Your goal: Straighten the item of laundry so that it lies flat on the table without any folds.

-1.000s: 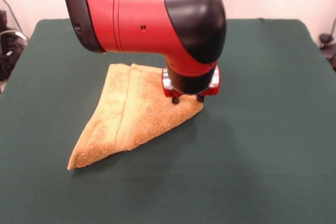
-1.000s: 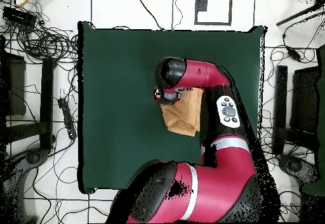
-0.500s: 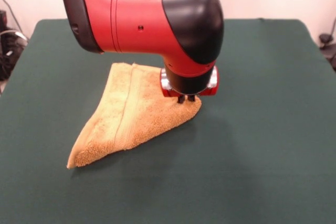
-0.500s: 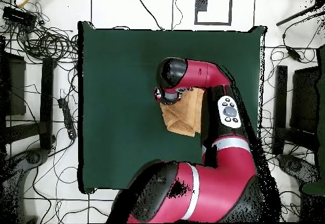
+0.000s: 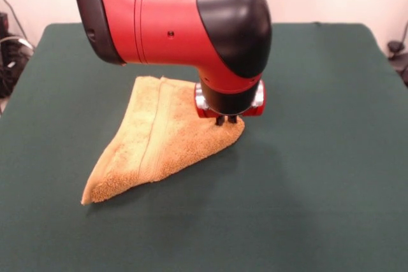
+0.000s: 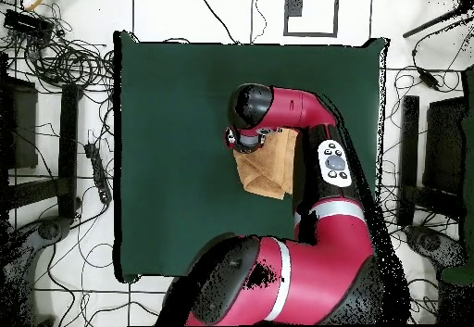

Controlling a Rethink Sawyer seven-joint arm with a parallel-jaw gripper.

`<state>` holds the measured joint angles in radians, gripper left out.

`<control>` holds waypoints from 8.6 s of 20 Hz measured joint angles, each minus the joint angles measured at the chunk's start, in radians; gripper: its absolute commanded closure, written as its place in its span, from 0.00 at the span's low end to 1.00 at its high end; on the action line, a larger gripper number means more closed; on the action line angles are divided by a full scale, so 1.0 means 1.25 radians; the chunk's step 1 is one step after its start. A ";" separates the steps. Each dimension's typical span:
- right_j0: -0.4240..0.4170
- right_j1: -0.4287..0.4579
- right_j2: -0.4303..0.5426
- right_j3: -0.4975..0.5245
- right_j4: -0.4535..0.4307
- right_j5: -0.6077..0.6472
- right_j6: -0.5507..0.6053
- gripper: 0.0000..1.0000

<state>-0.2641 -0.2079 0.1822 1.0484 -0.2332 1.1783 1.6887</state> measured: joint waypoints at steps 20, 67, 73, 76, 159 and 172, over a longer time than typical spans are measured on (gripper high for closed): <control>0.000 0.000 0.000 0.000 0.000 0.000 0.000 1.00; -0.006 0.021 0.000 -0.349 -0.009 0.463 0.000 1.00; -0.009 0.029 0.001 -0.420 -0.009 0.526 0.000 1.00; -0.009 0.037 0.002 -0.464 -0.009 0.562 0.000 1.00; -0.016 -0.041 0.002 -0.498 0.030 0.573 0.000 0.00; -0.015 0.160 0.025 -0.617 0.005 0.564 0.000 0.00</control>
<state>-0.2828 -0.0082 0.2134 0.2774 -0.2270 1.8838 1.6887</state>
